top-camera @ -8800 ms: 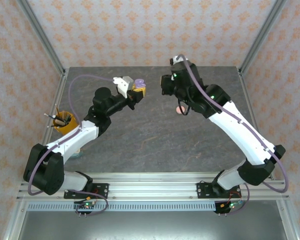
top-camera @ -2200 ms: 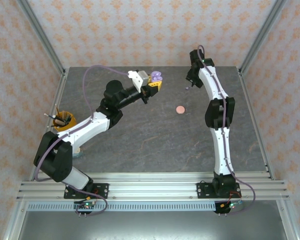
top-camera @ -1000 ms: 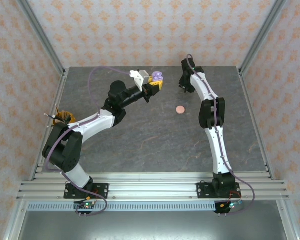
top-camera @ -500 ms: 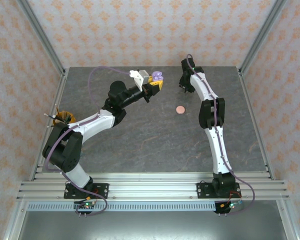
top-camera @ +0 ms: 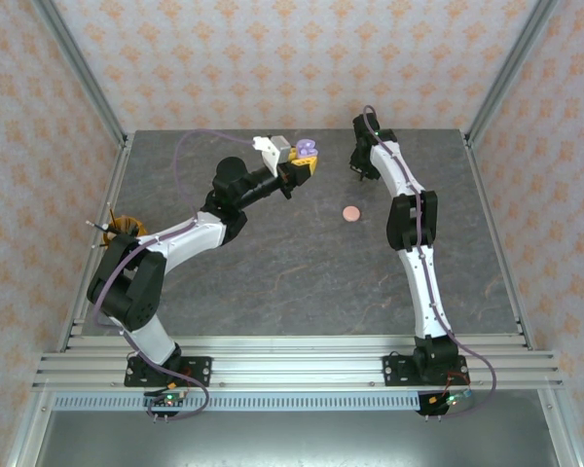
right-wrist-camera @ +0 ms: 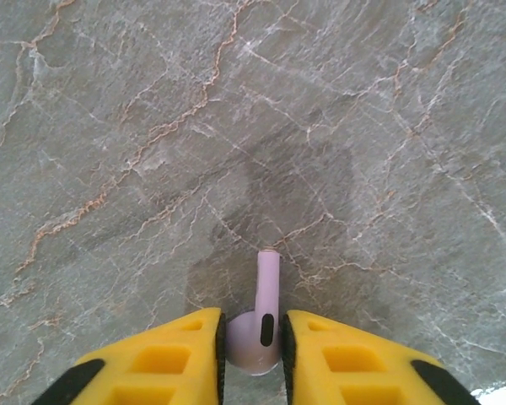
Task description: Insert the wireless bluetooth earbuds into the charging case
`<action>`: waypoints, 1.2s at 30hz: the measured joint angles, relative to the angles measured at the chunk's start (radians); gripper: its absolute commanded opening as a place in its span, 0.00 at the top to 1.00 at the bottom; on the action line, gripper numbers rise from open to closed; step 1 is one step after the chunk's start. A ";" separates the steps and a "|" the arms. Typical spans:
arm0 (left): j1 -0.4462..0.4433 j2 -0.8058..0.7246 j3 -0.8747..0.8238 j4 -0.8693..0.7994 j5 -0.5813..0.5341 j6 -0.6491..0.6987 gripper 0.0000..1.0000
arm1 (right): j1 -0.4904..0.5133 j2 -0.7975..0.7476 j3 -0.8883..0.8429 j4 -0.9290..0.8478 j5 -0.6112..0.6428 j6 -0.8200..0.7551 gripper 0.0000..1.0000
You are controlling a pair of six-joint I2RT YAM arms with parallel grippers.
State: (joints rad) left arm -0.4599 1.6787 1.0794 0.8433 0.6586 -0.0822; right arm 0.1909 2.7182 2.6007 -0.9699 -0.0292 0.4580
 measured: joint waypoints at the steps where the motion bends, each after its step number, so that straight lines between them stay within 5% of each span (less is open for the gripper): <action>1: 0.000 0.000 0.001 0.002 0.000 0.000 1.00 | 0.000 0.000 0.000 -0.002 0.000 -0.002 0.80; 8: 0.000 0.002 0.006 0.007 0.000 -0.011 1.00 | 0.000 -0.022 -0.041 0.019 0.001 -0.018 0.83; 19: 0.000 0.002 0.006 0.007 0.000 -0.023 1.00 | -0.008 -0.194 -0.331 0.069 0.000 -0.021 0.87; 36: 0.000 -0.067 -0.017 -0.017 -0.033 -0.023 1.00 | 0.119 -0.764 -0.956 0.219 -0.045 -0.013 0.88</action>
State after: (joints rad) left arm -0.4599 1.6119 1.0626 0.8261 0.6254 -0.1047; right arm 0.3099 1.9537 1.6451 -0.7513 -0.0746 0.4450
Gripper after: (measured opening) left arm 0.230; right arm 0.126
